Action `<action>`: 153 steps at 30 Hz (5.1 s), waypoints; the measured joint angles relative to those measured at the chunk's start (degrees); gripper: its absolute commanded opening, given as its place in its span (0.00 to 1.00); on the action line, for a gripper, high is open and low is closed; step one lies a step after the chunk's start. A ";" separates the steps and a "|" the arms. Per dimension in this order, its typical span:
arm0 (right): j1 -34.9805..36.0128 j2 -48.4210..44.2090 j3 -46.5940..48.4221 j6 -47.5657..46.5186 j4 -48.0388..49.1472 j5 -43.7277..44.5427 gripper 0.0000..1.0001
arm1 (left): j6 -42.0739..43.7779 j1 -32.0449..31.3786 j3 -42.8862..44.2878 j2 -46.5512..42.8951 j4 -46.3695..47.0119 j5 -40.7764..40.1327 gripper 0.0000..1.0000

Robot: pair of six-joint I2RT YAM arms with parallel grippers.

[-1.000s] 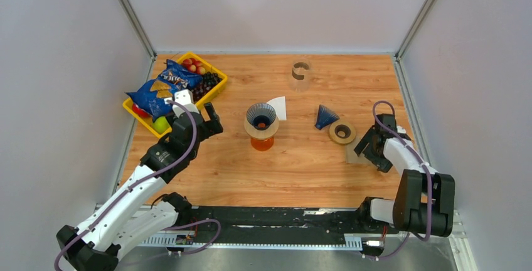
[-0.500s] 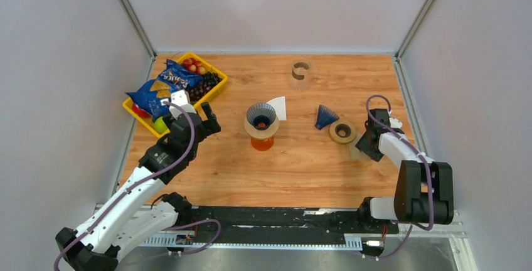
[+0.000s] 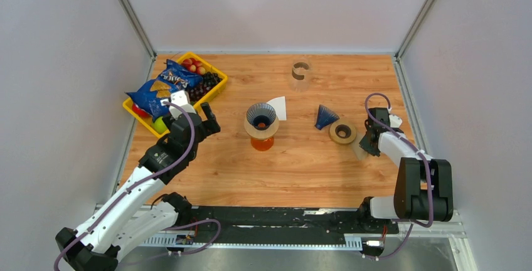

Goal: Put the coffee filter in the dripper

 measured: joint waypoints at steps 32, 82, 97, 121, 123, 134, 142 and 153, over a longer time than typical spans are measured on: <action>0.24 -40.83 11.96 0.33 -5.51 -28.20 0.00 | 0.02 0.04 -1.60 -10.12 13.44 26.84 1.00; 19.15 -46.03 -1.81 25.51 25.20 -36.76 0.08 | -18.47 -18.10 12.85 41.72 66.73 54.45 0.07; 19.78 -46.60 3.30 5.51 9.05 -29.66 1.00 | 6.47 -18.14 12.94 32.26 43.56 56.33 0.00; 19.78 -44.04 5.81 -23.82 3.93 -60.57 0.99 | 45.90 -18.14 16.48 30.12 11.34 70.97 0.00; 19.78 -42.66 5.81 -24.06 4.26 -61.02 0.99 | 46.12 -18.14 17.40 30.12 10.80 71.95 0.00; 19.78 -39.41 5.81 -22.73 8.92 -61.72 0.99 | 48.33 -18.14 17.97 30.40 7.82 76.00 0.00; 20.00 -37.31 5.79 -22.27 9.79 -64.39 0.96 | 48.52 -18.14 18.18 30.51 7.19 76.89 0.00; 22.40 -38.77 5.31 -22.29 9.68 -61.13 0.99 | 48.48 -18.14 18.18 30.97 7.17 76.85 0.00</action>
